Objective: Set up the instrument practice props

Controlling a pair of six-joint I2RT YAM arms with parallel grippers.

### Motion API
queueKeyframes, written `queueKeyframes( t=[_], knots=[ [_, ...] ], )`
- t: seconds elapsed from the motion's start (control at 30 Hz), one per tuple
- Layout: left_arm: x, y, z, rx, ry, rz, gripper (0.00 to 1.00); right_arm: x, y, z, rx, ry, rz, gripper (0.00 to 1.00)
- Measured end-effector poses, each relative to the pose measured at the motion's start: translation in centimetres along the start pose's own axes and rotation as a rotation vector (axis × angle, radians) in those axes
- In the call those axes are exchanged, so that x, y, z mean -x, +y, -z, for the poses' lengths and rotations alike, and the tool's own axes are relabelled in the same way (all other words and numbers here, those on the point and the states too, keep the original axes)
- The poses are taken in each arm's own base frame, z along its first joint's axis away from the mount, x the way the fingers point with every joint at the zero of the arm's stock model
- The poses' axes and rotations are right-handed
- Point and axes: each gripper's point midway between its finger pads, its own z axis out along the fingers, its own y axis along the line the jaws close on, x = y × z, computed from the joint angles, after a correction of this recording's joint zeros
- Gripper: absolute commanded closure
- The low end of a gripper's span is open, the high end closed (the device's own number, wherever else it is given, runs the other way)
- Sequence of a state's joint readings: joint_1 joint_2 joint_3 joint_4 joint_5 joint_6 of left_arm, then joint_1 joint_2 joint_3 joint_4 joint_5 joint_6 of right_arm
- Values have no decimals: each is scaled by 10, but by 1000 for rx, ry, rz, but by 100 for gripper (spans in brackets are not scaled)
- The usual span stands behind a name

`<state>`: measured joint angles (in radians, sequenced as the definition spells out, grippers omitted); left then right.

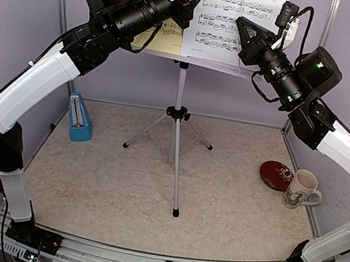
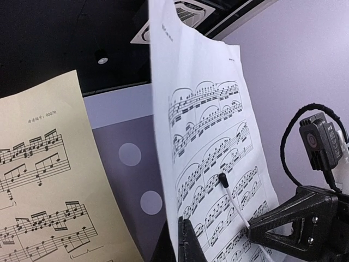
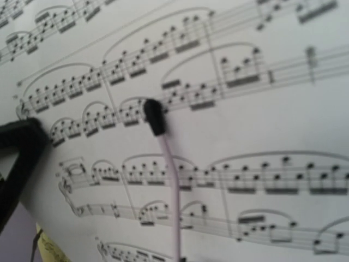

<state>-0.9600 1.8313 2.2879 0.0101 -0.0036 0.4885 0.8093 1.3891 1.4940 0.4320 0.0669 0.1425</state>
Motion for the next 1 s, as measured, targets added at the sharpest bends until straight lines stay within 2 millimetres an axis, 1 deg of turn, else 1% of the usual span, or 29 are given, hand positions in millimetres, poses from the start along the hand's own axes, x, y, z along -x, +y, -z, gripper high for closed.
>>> queueKeyframes(
  t=[0.1, 0.4, 0.6, 0.63, 0.67, 0.7, 0.77, 0.8, 0.87, 1.0],
  knots=[
    [0, 1, -2, -8, 0, -11, 100, 0, 0, 0, 0, 0, 0, 100],
    [-14, -12, -9, -52, 28, -16, 100, 0, 0, 0, 0, 0, 0, 100],
    [-18, -15, -9, -66, 35, -15, 100, 0, 0, 0, 0, 0, 0, 100],
    [-18, -16, -9, -66, 35, -16, 100, 0, 0, 0, 0, 0, 0, 98],
    [-18, -16, -9, -66, 35, -15, 100, 0, 0, 0, 0, -2, 0, 93],
    [-18, -15, -9, -66, 35, -15, 100, 0, 0, 0, 0, -3, 0, 91],
    [-18, -16, -9, -67, 34, -15, 100, -1, 0, 0, 0, -2, 2, 90],
    [-18, -16, -9, -68, 34, -16, 100, -2, -1, 0, -1, 0, 2, 87],
    [-17, -16, -9, -68, 33, -16, 100, -4, -1, 1, -1, 4, 4, 79],
    [-17, -16, -9, -68, 33, -16, 100, -5, -1, 1, -2, 7, 5, 73]
  ],
)
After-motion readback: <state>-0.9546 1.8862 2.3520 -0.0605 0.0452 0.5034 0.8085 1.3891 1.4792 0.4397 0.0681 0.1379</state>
